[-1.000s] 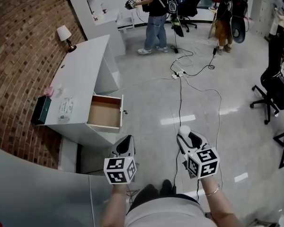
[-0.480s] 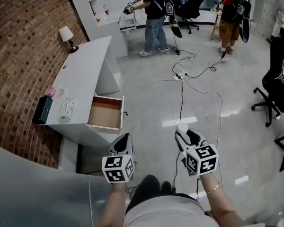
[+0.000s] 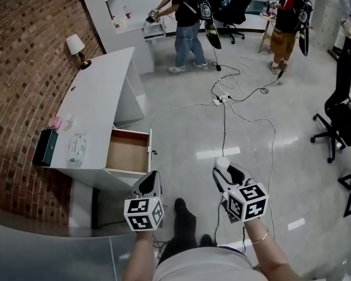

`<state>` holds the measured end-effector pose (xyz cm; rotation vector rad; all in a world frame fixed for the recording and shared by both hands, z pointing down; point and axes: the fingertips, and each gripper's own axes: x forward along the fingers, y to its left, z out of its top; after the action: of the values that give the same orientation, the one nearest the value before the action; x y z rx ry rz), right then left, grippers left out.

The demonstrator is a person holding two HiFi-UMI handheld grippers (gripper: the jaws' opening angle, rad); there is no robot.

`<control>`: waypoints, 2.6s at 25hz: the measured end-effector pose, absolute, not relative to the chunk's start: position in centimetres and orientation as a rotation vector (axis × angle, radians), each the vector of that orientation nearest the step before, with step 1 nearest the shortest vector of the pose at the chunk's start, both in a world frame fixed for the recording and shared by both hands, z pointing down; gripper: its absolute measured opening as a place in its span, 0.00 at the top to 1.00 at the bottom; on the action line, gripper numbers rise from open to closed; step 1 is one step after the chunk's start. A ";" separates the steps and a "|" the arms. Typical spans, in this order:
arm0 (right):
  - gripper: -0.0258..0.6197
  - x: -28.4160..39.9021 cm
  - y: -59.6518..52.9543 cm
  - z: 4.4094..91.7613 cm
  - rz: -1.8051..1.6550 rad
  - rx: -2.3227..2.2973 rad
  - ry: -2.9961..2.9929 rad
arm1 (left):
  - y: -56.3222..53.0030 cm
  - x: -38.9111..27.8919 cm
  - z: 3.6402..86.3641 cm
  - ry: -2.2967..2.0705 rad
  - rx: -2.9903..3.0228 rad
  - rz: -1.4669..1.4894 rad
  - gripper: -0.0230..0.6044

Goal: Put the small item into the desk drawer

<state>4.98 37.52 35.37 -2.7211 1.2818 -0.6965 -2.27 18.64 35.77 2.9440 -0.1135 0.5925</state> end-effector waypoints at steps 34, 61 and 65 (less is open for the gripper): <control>0.69 28.0 10.6 38.3 -0.862 -2.674 1.323 | -7.3 19.7 39.5 -0.141 2.839 0.631 0.93; 0.69 30.0 -12.0 45.8 -1.116 -1.966 2.519 | -17.3 12.7 43.6 -1.221 2.395 0.532 0.93; 0.69 27.0 -14.2 47.5 -1.153 -1.823 2.669 | -17.2 9.7 44.3 -1.352 2.297 0.507 0.93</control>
<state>26.96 -14.20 47.54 -1.8226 2.6691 -1.1525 9.66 -17.23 44.34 2.2966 -1.3522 0.5071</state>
